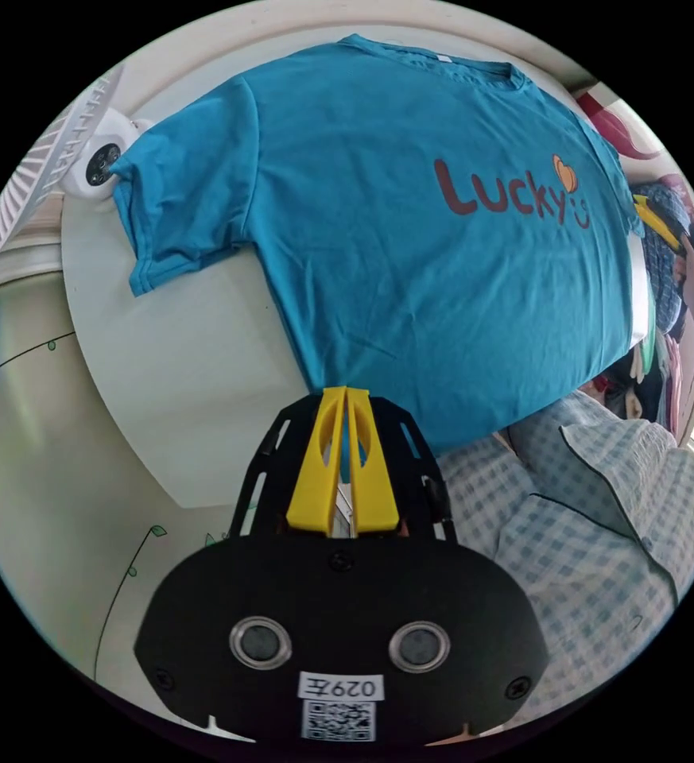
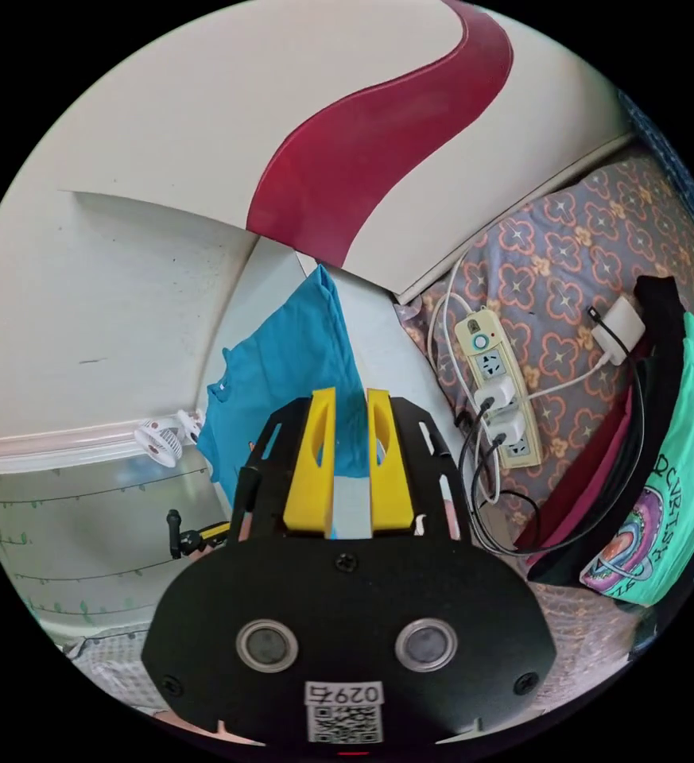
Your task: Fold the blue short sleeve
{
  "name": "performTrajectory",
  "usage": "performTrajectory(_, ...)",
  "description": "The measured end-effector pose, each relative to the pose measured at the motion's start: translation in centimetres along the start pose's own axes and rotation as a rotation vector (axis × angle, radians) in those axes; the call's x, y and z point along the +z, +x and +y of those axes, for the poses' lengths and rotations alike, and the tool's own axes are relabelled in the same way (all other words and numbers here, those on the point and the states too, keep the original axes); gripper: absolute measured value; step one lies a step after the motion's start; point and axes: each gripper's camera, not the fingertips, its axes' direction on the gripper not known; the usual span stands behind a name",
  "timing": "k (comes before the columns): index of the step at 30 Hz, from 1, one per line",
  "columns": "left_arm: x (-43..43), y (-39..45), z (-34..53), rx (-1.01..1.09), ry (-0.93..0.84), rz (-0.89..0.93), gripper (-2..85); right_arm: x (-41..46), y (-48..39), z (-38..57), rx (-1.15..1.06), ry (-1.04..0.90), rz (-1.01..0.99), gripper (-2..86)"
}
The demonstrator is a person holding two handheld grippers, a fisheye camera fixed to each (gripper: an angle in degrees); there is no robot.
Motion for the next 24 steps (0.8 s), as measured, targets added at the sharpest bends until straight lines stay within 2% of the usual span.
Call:
performTrajectory(6, -0.1, -1.6, 0.4, -0.011, 0.000, -0.025, -1.0, -0.3, -7.6, 0.6, -0.151, 0.086, 0.173, 0.9)
performTrajectory(10, -0.1, -5.1, 1.6, -0.087, 0.041, 0.112, -1.0, 0.5, -17.7, 3.5, -0.407, 0.127, 0.234, 0.7)
performTrajectory(13, 0.0, -7.7, 2.5, -0.119, 0.069, 0.216, -1.0, 5.5, -25.7, 6.4, -0.610, 0.025, 0.299, 1.5)
performTrajectory(16, 0.0, -9.5, 3.2, -0.120, 0.080, 0.268, -1.0, 15.0, -30.6, 8.8, -0.748, -0.260, 0.377, 4.7)
performTrajectory(18, -0.2, -10.1, 3.3, -0.092, 0.076, 0.261, -1.0, 18.2, -31.8, 10.2, -0.751, -0.330, 0.382, 7.9)
performTrajectory(21, -0.7, -10.5, 3.7, -0.038, 0.071, 0.212, -1.0, 17.2, -31.1, 11.4, -0.680, -0.195, 0.393, 6.9)
performTrajectory(24, -1.3, -10.9, 4.3, 0.002, 0.080, 0.153, -1.0, 15.2, -27.6, 11.0, -0.519, -0.089, 0.394, 1.9)
